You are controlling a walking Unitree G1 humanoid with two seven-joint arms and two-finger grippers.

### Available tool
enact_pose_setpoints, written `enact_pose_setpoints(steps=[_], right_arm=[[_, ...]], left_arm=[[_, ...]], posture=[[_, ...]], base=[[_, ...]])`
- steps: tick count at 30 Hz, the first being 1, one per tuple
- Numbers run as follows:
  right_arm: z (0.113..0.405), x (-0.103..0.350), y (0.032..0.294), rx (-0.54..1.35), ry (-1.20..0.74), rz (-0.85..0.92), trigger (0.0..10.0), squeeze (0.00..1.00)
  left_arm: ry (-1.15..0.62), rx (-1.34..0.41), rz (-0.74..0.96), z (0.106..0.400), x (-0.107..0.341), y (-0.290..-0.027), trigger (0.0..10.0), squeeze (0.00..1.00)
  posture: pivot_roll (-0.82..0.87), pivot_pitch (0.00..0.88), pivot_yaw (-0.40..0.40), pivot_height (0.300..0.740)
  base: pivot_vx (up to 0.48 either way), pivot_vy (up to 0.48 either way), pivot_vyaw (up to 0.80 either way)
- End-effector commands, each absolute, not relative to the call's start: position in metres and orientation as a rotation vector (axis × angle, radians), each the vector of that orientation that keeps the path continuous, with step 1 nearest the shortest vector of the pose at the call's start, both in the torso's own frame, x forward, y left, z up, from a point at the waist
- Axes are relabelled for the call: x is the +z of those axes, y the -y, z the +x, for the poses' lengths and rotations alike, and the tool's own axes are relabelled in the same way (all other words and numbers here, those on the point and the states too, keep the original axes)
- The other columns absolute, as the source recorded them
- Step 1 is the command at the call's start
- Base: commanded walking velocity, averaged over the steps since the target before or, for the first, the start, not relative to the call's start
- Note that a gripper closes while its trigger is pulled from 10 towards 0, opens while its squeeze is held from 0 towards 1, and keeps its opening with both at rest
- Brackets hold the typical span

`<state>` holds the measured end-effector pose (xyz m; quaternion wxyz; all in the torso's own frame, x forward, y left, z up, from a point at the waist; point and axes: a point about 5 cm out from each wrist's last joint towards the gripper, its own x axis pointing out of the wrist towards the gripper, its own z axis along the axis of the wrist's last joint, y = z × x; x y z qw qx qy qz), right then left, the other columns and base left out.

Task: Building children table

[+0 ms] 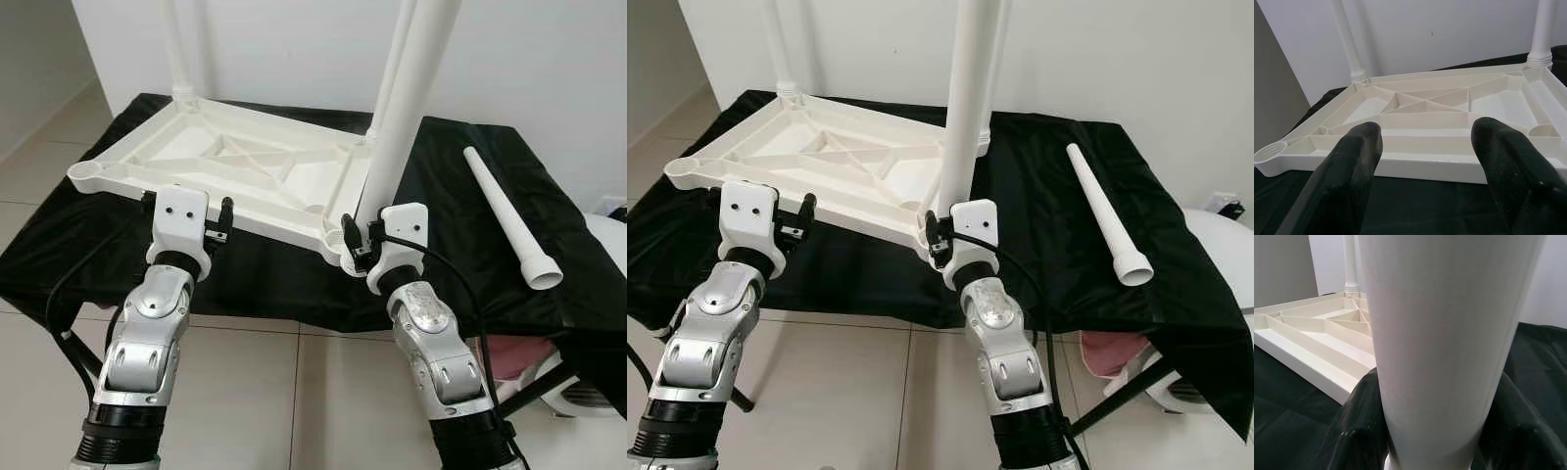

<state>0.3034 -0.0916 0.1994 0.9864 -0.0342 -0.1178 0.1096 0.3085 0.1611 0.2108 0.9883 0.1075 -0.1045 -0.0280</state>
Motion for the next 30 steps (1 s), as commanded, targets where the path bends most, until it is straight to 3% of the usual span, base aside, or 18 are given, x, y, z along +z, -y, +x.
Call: enact_pose_setpoints(steps=[1,22,30], right_arm=[[0.3019,0.2032,0.0892,0.233,0.255,-0.066,10.0,0.0],[0.3013,0.2032,0.0883,0.247,0.258,-0.068,10.0,0.0],[0.301,0.2032,0.0883,0.248,0.258,-0.068,10.0,0.0]], left_arm=[[0.197,-0.073,0.232,0.3096,0.2099,-0.16,10.0,0.0],[0.183,-0.097,0.232,0.3107,0.21,-0.1597,10.0,0.0],[0.184,-0.092,0.226,0.3112,0.2108,-0.1604,10.0,0.0]], posture=[[0.07,0.084,-0.043,0.74],[0.07,0.085,-0.044,0.74],[0.08,0.086,-0.044,0.74]], base=[[0.0,0.0,0.0],[0.0,0.0,0.0],[0.0,0.461,0.0]])
